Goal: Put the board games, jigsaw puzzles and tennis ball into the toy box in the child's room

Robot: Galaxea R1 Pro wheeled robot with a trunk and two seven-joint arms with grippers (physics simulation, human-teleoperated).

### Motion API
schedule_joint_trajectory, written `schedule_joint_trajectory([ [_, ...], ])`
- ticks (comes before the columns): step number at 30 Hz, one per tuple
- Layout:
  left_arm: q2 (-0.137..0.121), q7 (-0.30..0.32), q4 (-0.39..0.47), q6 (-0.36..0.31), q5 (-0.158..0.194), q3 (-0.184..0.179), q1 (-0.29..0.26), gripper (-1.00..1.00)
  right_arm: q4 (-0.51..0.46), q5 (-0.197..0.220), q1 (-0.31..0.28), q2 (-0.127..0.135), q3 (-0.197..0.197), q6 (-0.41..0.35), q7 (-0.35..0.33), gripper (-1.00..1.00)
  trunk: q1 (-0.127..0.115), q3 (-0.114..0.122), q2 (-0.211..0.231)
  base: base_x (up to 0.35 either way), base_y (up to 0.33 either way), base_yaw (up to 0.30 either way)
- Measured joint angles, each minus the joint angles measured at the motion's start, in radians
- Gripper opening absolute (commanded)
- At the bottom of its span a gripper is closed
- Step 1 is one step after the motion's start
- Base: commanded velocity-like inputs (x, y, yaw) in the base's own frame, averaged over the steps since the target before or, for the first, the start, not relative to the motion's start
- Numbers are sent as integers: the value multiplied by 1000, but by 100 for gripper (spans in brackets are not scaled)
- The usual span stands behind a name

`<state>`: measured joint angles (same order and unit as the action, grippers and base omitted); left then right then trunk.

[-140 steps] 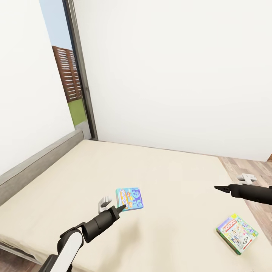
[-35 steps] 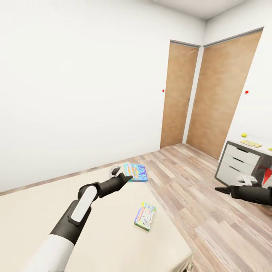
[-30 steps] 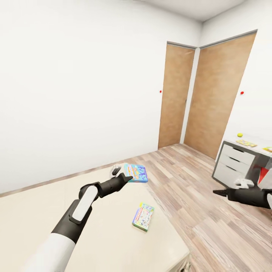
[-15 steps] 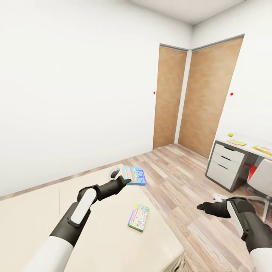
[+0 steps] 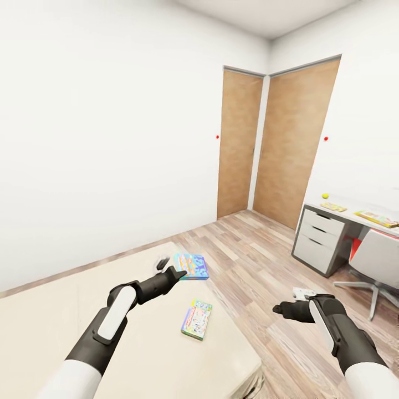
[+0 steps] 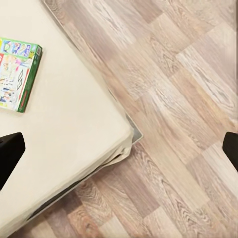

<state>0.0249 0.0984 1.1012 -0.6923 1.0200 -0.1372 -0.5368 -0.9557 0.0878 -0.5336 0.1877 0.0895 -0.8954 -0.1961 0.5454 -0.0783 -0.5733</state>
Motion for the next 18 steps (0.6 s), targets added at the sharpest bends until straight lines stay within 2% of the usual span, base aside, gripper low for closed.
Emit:
schedule_joint_trajectory([
  [4, 0, -2, -1, 1, -2, 2, 7, -100, -13, 3, 1, 3, 2, 1, 2, 100, -4, 3, 7, 0, 0, -59],
  [5, -1, -2, -2, 1, -8, 2, 11, -100, -51, 6, 3, 8, 5, -3, -7, 100, -4, 3, 7, 0, 0, -129],
  [7, -2, 3, -2, 2, -5, 4, 17, -100, -68, 6, 4, 9, 5, -4, -20, 100, -4, 3, 7, 0, 0, -171],
  [12, -21, 16, 0, 9, 1, 5, 38, -100, -88, 5, 6, 11, 4, -5, -56, 100, -4, 3, 7, 0, 0, -239],
  [18, -26, 3, 0, 9, -5, 4, 43, -100, -93, 5, 7, 11, 5, -6, -65, 100, -4, 3, 7, 0, 0, -271],
])
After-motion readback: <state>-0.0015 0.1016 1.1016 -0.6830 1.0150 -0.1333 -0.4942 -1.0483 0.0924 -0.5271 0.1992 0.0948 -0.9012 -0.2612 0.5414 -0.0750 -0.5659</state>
